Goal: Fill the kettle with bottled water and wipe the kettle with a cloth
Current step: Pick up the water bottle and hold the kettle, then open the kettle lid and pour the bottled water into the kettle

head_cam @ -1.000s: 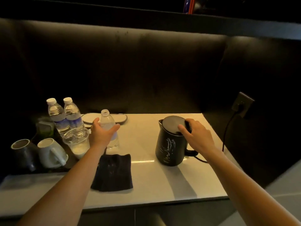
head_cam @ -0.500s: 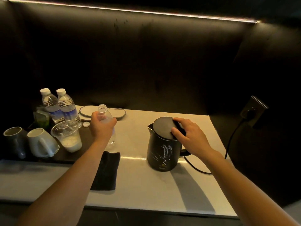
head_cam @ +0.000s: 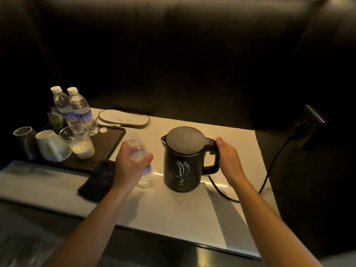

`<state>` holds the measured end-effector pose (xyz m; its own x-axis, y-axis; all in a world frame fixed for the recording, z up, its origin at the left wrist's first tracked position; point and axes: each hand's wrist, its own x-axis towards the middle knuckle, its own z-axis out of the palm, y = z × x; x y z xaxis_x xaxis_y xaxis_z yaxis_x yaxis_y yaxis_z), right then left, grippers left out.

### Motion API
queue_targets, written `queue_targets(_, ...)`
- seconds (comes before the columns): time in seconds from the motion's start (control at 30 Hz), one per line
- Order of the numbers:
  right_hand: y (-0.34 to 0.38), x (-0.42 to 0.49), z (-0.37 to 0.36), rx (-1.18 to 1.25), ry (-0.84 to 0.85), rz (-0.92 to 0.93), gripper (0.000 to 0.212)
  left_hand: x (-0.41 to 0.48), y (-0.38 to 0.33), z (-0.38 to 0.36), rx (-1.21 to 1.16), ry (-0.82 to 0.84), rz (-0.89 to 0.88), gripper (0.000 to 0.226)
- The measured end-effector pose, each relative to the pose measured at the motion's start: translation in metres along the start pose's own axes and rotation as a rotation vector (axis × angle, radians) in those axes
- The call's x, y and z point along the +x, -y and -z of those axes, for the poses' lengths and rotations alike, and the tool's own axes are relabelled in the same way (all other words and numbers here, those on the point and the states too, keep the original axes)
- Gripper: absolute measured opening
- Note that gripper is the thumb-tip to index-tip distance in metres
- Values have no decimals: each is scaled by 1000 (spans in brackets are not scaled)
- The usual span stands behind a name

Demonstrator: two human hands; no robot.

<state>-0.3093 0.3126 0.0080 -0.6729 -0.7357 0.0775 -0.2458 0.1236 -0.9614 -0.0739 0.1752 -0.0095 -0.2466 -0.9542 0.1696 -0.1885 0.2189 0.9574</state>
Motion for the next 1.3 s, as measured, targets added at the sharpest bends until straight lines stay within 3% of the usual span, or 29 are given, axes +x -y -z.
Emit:
queue_targets(0.17, -13, 0, 9, 143, 114, -107, 70, -11, 10, -11, -6, -25, 6, 48)
queue_targets(0.37, -15, 5, 18, 442, 242, -206, 54, -2, 16, -11, 22, -24, -8, 49)
queue_targets(0.63, -11, 1, 20, 496, 254, -222, 46, 4, 23, -14, 41, -29, -12, 62)
queue_targets(0.77, -5, 0, 17, 320, 213, -144, 53, 1, 20, -16, 41, -74, -11, 71)
queue_targets(0.9, 11, -4, 14, 41, 75, 55, 37, -6, 16, -24, 6, -141, -6, 82)
queue_targets(1.07, 27, -7, 4, -323, 168, 274, 84, -12, 21, -32, -5, -183, -18, 79)
queue_targets(1.2, 25, -4, -10, -492, 133, 331, 82, -8, 28, -34, 7, -221, -18, 77)
queue_targets(1.3, 19, -7, -15, -458, 59, 351, 83, -8, 29, -35, -13, -233, -18, 77)
